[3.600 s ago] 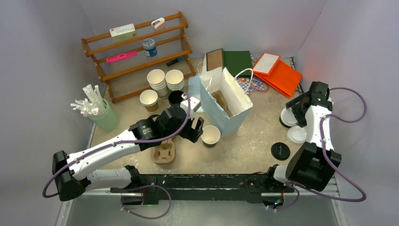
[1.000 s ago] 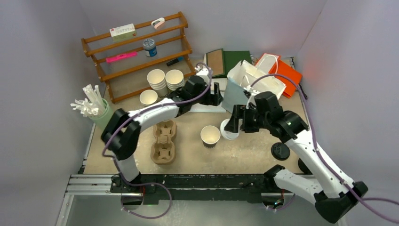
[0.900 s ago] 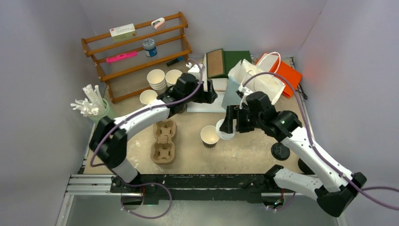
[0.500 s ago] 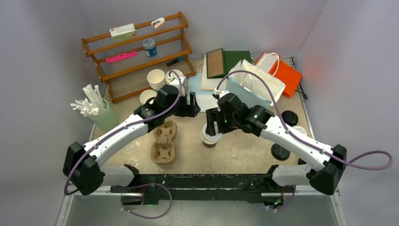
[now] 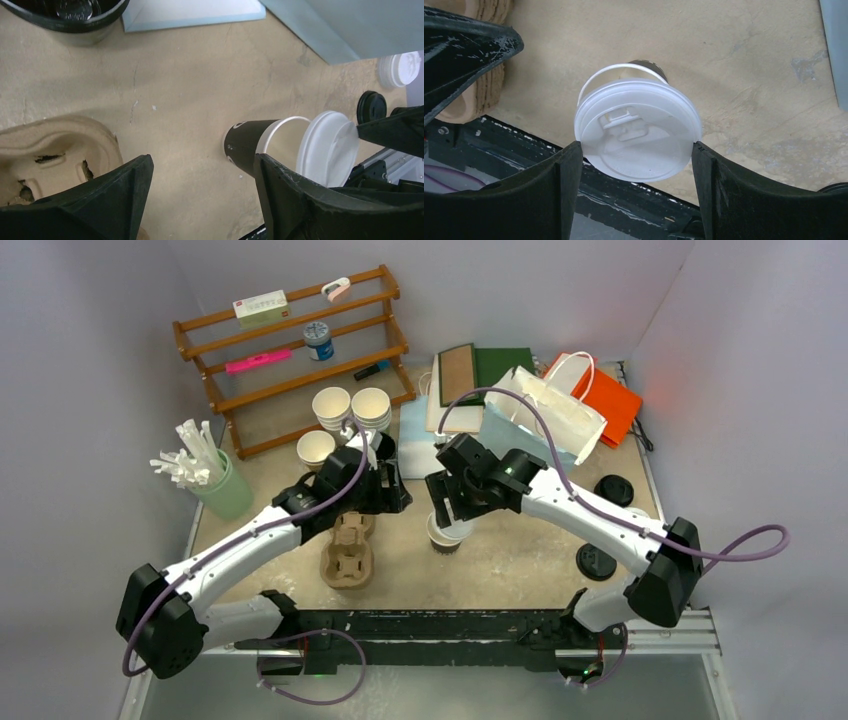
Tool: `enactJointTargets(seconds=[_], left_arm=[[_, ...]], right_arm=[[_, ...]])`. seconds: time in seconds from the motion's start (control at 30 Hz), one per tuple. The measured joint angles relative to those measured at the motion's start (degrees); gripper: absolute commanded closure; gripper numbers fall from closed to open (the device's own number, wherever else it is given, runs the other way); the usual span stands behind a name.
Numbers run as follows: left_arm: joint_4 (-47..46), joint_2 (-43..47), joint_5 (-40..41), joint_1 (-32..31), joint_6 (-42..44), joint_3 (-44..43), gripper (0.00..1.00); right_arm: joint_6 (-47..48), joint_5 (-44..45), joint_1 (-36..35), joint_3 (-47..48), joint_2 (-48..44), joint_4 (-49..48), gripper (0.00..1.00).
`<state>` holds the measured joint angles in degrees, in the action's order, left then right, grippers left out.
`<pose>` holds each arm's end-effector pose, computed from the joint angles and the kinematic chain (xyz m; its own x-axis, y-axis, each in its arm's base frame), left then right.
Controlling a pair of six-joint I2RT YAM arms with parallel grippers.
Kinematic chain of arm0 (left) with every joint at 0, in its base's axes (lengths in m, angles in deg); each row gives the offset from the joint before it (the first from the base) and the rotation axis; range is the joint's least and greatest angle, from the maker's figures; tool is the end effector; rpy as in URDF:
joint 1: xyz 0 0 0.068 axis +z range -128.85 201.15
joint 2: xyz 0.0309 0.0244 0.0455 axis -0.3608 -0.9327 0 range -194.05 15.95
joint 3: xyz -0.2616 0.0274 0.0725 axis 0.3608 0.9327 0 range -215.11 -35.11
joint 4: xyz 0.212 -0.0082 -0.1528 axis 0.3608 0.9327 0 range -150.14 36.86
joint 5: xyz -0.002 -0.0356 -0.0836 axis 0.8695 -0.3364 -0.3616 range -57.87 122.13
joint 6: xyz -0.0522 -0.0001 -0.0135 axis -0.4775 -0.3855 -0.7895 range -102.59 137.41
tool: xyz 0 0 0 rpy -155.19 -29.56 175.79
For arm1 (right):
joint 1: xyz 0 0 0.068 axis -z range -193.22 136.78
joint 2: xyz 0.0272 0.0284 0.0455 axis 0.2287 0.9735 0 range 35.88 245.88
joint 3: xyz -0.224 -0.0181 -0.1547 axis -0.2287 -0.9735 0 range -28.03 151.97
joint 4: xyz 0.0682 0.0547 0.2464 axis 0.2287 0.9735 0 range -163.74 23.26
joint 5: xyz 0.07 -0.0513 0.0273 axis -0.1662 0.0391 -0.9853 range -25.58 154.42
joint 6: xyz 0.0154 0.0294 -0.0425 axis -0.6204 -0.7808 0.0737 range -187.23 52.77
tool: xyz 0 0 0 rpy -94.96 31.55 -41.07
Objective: Pack the takeout coffee
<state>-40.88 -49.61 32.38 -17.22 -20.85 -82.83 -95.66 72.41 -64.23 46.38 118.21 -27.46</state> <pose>0.1959 -0.1549 0.2698 -0.7539 -0.1929 -0.6280 0.1924 0.8491 -0.4919 0.1925 0.2298 0.3121 -0.7908 -0.2278 -0.5680 -0.3890 0.9036 0.1793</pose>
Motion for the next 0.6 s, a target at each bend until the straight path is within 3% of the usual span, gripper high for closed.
enactJointTargets(seconds=[0.13, 0.33, 0.6], left_arm=[[-0.3, 0.0, -1.0, 0.1, -0.5, 1.8, 0.25], [-2.3, -0.1, -3.8, 0.1, -0.7, 3.0, 0.38], [-5.6, -1.3, -8.1, 0.1, -2.4, 5.9, 0.46]], right_arm=[[0.6, 0.0, 0.0, 0.4, 0.9, 1.0, 0.42], [1.3, -0.3, 0.0, 0.5, 1.9, 1.6, 0.41], [1.8, -1.6, 0.0, 0.5, 2.6, 1.3, 0.41]])
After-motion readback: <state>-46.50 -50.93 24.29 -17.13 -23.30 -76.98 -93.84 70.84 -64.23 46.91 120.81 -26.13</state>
